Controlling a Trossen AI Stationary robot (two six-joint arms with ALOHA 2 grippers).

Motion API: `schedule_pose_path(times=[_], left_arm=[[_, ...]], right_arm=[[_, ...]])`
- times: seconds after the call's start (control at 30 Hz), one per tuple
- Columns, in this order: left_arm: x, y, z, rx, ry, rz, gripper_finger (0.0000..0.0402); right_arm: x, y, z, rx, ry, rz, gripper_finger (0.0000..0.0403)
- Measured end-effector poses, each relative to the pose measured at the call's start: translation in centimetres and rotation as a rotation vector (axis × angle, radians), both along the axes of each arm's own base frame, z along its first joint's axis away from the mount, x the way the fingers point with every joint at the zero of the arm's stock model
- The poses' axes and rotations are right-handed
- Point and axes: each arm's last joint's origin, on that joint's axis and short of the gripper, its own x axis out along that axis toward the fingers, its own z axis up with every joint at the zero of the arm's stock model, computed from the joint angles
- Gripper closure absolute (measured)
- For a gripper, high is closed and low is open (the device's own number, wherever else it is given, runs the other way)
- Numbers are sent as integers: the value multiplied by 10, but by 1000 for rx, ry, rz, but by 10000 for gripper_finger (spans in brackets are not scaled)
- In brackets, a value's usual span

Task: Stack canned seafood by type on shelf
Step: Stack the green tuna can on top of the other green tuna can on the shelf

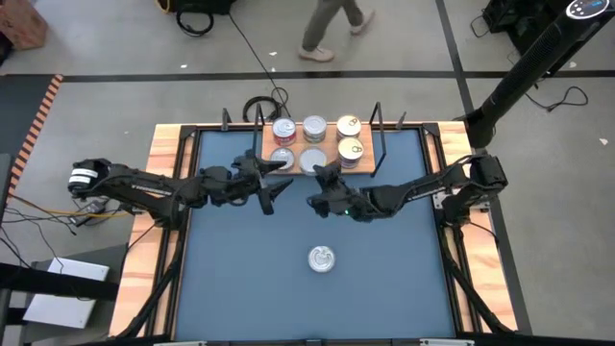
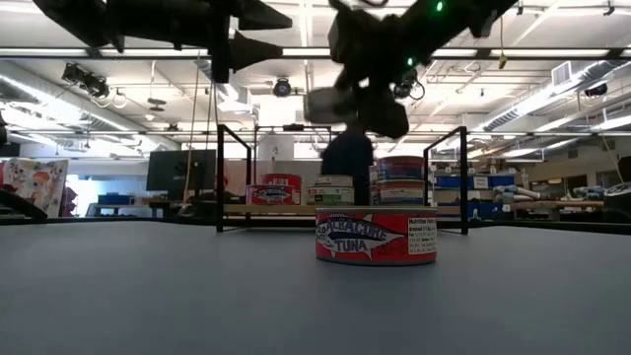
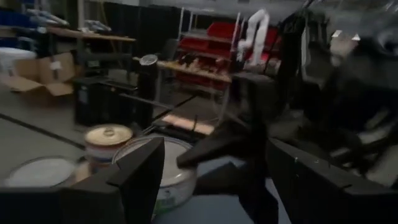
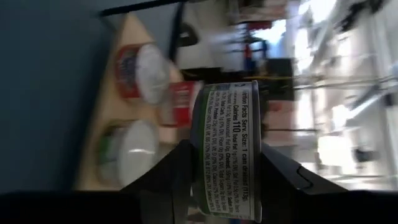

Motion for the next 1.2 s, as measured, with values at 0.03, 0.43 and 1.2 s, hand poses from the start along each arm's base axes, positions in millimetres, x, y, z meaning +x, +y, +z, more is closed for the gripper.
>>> schedule_pose_path(times=[0.03, 0.43, 1.2], left_arm=[[-1, -2, 0, 12, 19, 13, 119], [-5, -22, -2, 54, 81, 47, 119], [-6, -30, -3, 59, 88, 44, 120]], right_arm=[[0, -6, -2, 36, -2, 0, 257], [5, -56, -32, 173, 91, -8, 257], [15, -79, -60, 206, 94, -28, 174]])
